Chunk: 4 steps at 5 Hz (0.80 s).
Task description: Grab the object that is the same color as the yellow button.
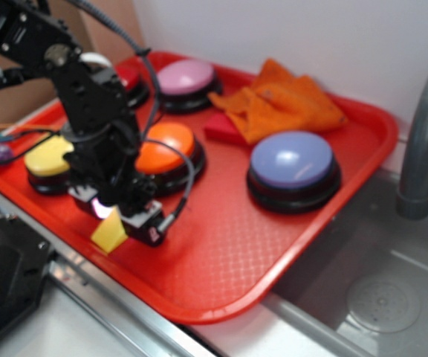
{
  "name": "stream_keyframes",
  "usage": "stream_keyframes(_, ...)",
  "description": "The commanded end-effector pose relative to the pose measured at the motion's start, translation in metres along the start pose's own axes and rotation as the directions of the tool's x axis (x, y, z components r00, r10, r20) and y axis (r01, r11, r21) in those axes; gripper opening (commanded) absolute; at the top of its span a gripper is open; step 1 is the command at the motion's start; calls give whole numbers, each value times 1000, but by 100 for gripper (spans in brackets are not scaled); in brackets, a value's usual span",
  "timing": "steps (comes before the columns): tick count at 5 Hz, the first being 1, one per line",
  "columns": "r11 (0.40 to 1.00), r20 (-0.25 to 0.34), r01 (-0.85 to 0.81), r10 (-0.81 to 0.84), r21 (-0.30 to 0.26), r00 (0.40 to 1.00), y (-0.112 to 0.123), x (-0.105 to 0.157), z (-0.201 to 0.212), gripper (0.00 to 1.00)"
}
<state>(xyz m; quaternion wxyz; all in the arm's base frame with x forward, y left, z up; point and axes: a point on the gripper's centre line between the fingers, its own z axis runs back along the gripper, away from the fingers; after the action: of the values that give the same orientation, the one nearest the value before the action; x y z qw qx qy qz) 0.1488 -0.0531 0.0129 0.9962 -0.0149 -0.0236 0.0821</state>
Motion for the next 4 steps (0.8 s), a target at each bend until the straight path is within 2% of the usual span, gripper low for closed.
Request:
stream_keyframes(1,1000,36,8,-7,-25,999,1,12,8,0)
stream_keyframes(2,998,25,70,-70,8,997,-5,19,38,0)
stream_keyframes(3,999,76,50,-49,-12,996,-2,25,89,0)
stream_keyframes(4,1000,47,24,-25,15,999,10,34,136,0)
